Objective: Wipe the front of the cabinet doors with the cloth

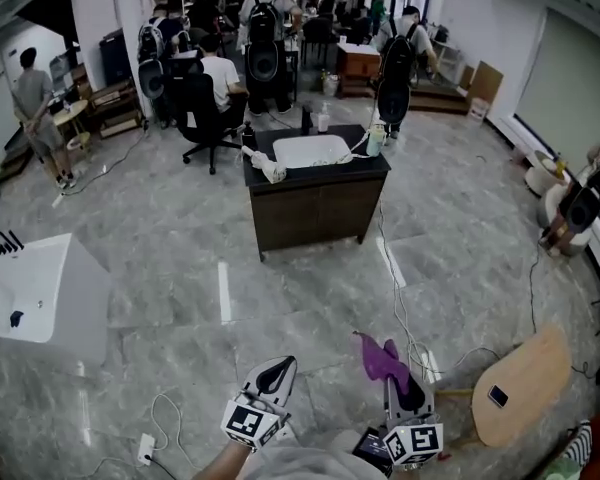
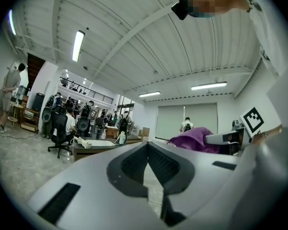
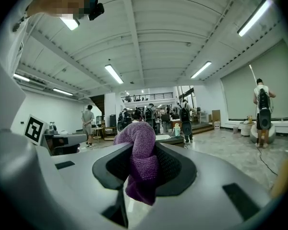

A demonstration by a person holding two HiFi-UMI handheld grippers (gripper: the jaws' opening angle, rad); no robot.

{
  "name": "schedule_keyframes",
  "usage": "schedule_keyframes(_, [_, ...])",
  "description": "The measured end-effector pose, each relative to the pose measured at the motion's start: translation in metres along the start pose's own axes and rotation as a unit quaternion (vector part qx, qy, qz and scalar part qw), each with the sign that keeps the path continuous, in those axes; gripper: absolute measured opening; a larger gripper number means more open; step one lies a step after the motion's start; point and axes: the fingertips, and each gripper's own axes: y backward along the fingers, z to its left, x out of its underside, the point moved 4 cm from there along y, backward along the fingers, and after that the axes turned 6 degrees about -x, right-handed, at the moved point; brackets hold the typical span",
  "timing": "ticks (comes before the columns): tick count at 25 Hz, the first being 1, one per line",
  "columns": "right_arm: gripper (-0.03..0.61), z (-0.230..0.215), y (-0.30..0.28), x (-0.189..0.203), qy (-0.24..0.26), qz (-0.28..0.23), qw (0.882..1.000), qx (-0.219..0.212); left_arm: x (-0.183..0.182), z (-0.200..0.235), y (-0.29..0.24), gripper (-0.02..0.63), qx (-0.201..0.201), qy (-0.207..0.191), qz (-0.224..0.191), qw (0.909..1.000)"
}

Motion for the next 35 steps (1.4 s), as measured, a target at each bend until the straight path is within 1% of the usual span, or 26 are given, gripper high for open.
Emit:
schedule_keyframes(6, [0.123, -0.009, -0.054, 0.0, -0.005, 0.0, 1.0, -0.004, 0.005, 0.038, -0.033, 0.006, -0.008, 0.009, 0.019, 0.9998])
schedule_keyframes(11, [0.123, -0.033, -0.116, 0.01, -0.019, 0.014, 1.0, -0.019, 0.005, 0.057, -0.085, 0.006, -0.008, -0.007, 0.025, 0.9996])
schedule_keyframes(14, [0.123, -0.061, -0.16, 0.012, -0.029, 0.032, 0.998, -0.034, 0.008, 0.069, -0.126, 0.006, -0.018, -0.01, 0.033, 0.9992])
schedule_keyframes(17, [0.121, -0.099, -0.207, 0.001, -0.024, 0.046, 0.998, -0.047, 0.005, 0.081, -0.175, 0.006, -0.038, -0.01, 0.038, 0.9985])
schedule_keyframes(22, [0.123, -0.168, -0.283, -0.027, -0.004, 0.031, 0.996, -0.081, -0.002, 0.094, -0.266, 0.006, -0.057, -0.017, 0.021, 0.998])
schedule_keyframes(25, [0.123, -0.203, -0.321, -0.042, 0.007, 0.024, 0.995, -0.092, -0.004, 0.099, -0.313, 0.006, -0.075, -0.012, 0.011, 0.997])
schedule_keyframes(30, [0.123, -0.235, -0.362, -0.058, 0.003, 0.009, 0.995, -0.1, -0.012, 0.107, -0.365, 0.006, -0.083, -0.012, 0.009, 0.9964])
schedule_keyframes(35, [0.123, -0.264, -0.406, -0.047, -0.003, 0.019, 0.995, -0.095, -0.002, 0.128, -0.416, 0.006, -0.079, -0.023, 0.019, 0.9965])
